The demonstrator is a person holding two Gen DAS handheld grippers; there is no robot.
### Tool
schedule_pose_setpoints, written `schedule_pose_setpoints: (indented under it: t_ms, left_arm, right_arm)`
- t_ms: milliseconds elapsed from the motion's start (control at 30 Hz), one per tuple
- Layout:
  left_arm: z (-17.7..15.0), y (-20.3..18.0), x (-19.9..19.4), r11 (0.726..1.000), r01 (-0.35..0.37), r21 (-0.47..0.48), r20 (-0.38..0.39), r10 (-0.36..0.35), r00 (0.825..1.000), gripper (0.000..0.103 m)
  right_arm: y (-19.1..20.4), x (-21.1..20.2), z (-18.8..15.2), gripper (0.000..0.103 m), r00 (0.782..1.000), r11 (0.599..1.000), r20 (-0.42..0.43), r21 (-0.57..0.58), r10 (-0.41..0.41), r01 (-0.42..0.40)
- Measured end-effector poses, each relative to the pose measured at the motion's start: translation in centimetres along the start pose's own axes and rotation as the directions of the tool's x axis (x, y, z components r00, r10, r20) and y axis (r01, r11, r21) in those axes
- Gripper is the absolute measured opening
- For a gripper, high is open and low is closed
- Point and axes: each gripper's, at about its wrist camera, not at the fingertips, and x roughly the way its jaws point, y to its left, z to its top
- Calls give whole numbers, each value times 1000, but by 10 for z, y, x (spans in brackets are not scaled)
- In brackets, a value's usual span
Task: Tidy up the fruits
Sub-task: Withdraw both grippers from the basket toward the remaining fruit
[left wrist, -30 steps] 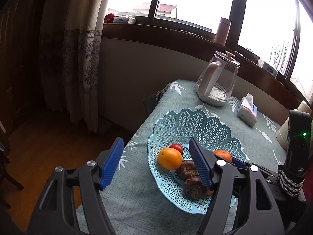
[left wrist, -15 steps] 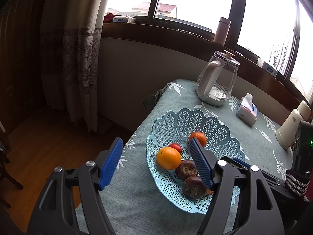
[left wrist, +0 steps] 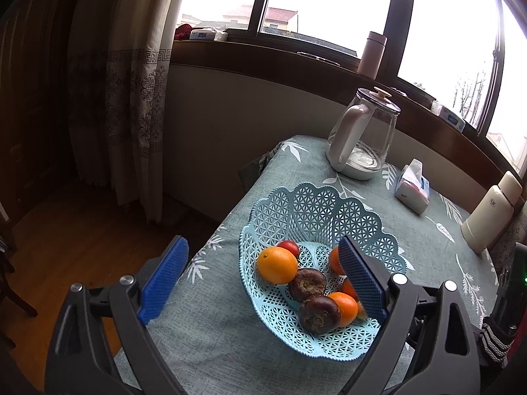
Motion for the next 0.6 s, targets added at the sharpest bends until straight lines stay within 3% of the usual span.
schedule_pose_setpoints:
  t_ms: [600]
  left_arm:
    - [-9, -23, 3, 998, 21, 53, -17, -20, 1000, 95]
  right_arm:
    - [-29, -26, -17, 44, 998, 998, 21, 22, -60, 60]
